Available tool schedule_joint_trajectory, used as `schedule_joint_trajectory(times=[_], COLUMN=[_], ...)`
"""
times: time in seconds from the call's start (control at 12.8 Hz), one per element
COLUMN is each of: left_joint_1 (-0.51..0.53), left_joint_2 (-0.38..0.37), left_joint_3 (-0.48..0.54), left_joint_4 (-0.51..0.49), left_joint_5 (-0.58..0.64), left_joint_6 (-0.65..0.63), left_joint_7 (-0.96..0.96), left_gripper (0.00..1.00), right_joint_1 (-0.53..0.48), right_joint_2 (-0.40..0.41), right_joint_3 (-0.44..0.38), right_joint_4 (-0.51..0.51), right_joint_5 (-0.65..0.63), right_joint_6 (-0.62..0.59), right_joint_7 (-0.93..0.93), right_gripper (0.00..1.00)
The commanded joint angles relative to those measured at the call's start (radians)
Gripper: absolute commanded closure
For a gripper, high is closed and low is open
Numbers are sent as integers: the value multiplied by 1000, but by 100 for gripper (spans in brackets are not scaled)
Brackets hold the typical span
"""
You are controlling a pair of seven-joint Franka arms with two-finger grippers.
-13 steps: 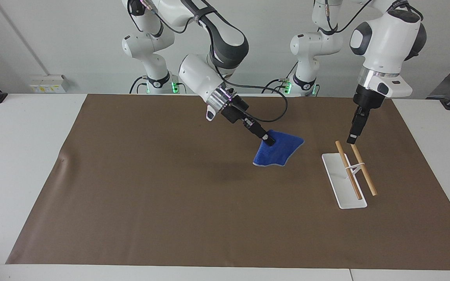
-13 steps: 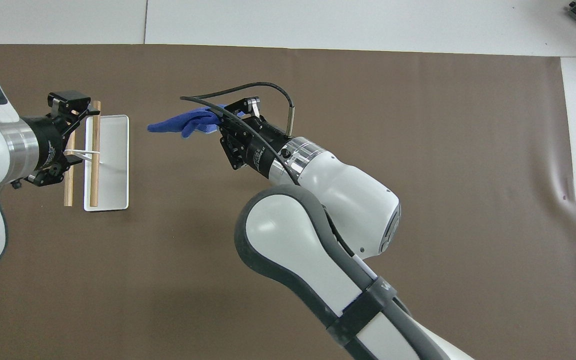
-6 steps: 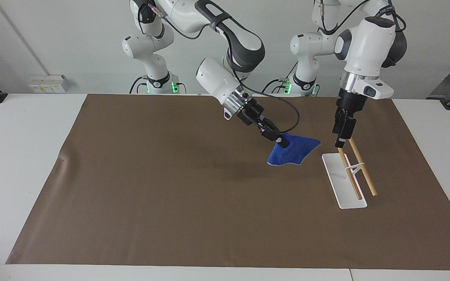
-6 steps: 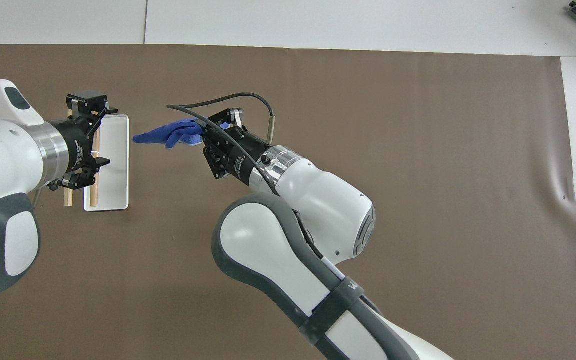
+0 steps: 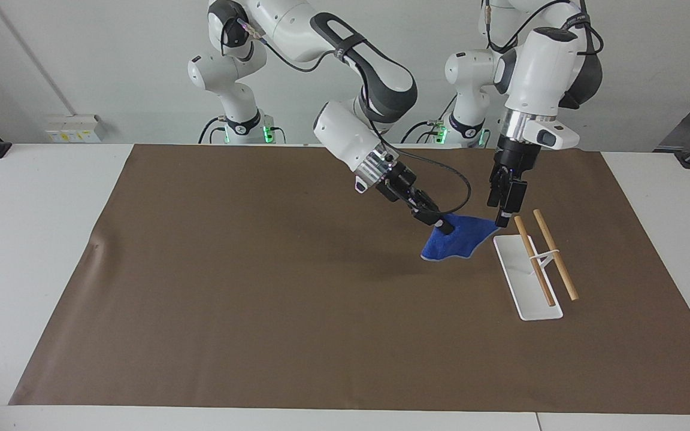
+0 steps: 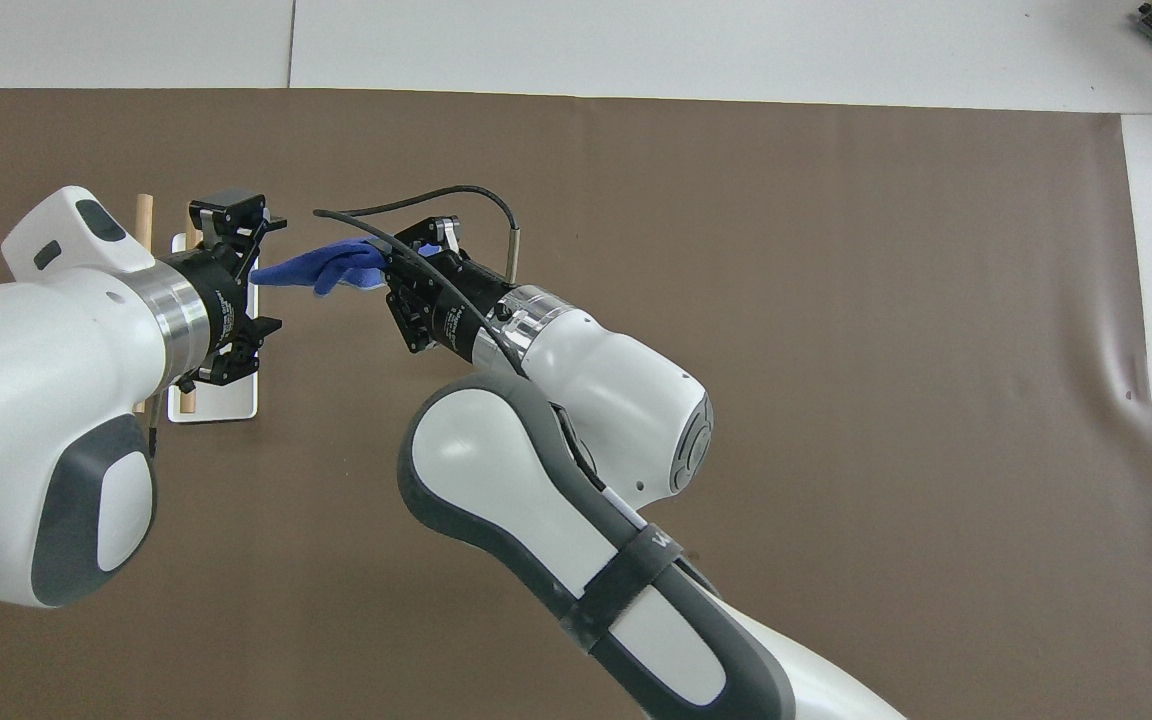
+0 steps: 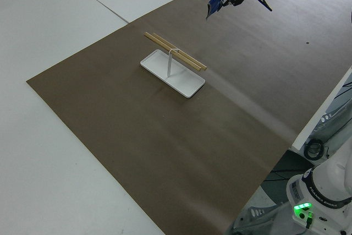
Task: Right arm passes towel to left arm to hang
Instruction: 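Grasp the towel with the left gripper from the right gripper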
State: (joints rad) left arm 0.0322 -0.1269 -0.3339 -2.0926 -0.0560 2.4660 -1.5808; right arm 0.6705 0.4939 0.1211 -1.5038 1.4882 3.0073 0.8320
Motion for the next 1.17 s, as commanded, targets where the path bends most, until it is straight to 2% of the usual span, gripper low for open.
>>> schedule_joint_trajectory(times=[0.0,0.23,0.39,0.63,0.86,1.1], left_joint_1=[-11,-11,-11,-11,-6,-3], left_joint_2=[-1,27,32,32,44,58], left_joint_3=[6,-7,-7,-7,-5,-4], left_joint_4=[-35,-30,-24,-20,3,28], left_joint_5=[-13,-13,-13,-13,-13,-11], left_joint_6=[56,91,91,91,90,90], left_joint_7=[-10,-2,15,65,91,165], left_gripper=[0,0,13,37,75,96], right_joint_1=[-3,0,0,0,0,-3], right_joint_2=[14,9,9,9,8,8], right_joint_3=[8,8,8,8,8,8], right_joint_4=[62,60,60,60,60,59], right_joint_5=[9,7,7,7,7,9], right_joint_6=[24,25,25,27,25,25], right_joint_7=[-10,-11,-21,-21,-27,-40], right_gripper=[100,100,100,100,100,100])
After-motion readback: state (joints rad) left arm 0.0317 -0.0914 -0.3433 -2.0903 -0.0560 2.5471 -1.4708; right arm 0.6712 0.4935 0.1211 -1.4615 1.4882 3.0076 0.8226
